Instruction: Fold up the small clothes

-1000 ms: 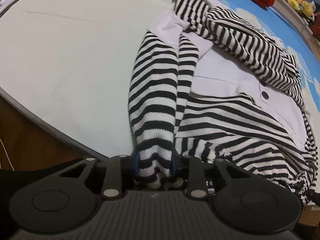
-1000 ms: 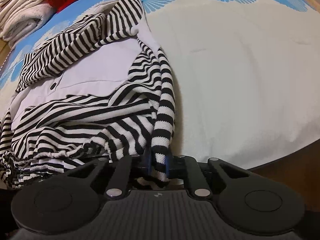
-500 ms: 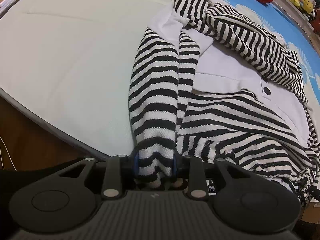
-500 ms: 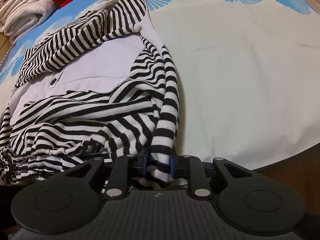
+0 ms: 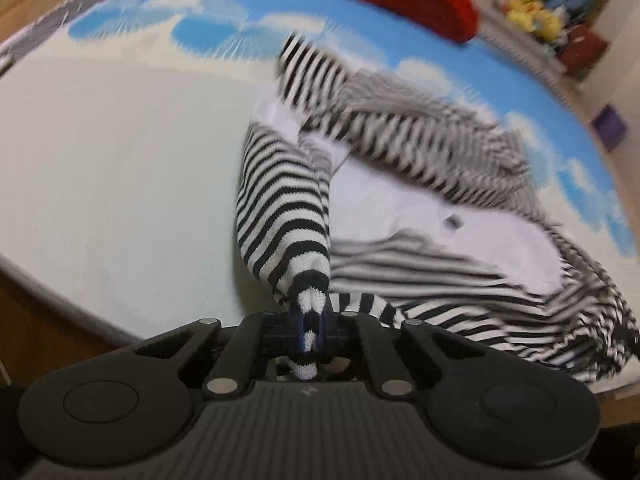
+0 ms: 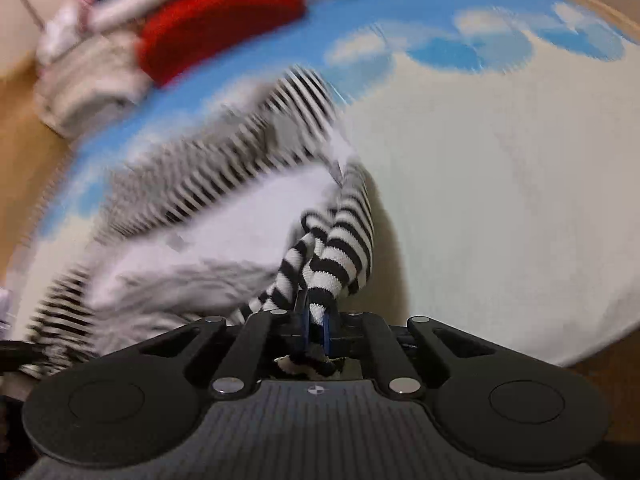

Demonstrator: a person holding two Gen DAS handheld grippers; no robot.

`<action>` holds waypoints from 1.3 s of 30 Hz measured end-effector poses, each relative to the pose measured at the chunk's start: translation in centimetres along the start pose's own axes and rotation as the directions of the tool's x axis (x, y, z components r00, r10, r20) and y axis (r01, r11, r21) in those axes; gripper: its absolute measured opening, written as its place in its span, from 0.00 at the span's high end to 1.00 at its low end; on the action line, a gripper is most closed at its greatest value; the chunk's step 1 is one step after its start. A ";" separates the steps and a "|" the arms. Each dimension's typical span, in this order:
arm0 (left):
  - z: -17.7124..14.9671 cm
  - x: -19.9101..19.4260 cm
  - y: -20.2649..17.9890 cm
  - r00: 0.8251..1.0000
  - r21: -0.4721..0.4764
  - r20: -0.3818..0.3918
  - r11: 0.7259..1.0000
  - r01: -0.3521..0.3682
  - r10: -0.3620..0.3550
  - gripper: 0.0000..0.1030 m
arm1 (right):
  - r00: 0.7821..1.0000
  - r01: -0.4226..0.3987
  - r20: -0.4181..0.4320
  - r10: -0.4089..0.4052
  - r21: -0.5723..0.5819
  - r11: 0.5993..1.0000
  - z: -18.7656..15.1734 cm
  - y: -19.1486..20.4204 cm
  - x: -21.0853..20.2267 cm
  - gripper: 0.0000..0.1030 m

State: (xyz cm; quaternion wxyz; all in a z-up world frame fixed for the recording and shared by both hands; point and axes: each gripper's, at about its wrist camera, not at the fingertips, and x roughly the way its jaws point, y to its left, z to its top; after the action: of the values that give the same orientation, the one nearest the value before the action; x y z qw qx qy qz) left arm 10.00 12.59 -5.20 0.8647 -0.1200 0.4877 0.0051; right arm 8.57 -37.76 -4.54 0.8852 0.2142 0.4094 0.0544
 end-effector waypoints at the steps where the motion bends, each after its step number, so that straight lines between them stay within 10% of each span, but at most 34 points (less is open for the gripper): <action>1: 0.2 -1.3 -0.2 1.000 0.023 0.025 1.000 0.019 -0.019 0.95 | 0.999 -0.028 0.022 0.027 0.012 1.000 0.5 0.0 -1.0 0.95; 7: 0.4 -9.6 0.5 0.986 0.056 0.097 0.990 0.127 -0.132 0.95 | 0.970 -0.202 0.155 0.189 0.073 0.977 2.4 -0.8 -9.2 0.96; 13: -0.3 -14.9 1.5 0.947 0.037 0.139 0.957 0.289 -0.291 0.94 | 0.890 -0.361 0.312 0.333 0.035 0.932 0.0 -2.3 -17.6 0.96; 31: 13.3 11.2 3.1 0.978 -0.218 -0.160 0.971 0.096 -0.132 0.85 | 0.999 0.052 0.008 -0.054 0.143 0.988 12.2 -2.0 8.5 0.95; 35: 14.5 9.2 3.8 0.988 -0.272 -0.005 0.951 0.148 -0.156 0.41 | 0.996 0.078 0.025 -0.085 0.208 0.975 12.3 -1.8 9.7 0.84; 39: 14.6 7.5 4.3 0.984 -0.249 0.066 0.952 0.176 -0.165 0.41 | 0.987 0.096 0.112 -0.112 0.132 0.987 12.4 -1.0 8.2 0.70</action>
State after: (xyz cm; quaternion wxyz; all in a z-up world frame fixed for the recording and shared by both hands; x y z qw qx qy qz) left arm 25.66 19.01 -5.20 0.8501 -0.2711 0.4515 -0.0047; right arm 23.15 -40.53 -3.62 0.8945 0.2508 0.3689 -0.0307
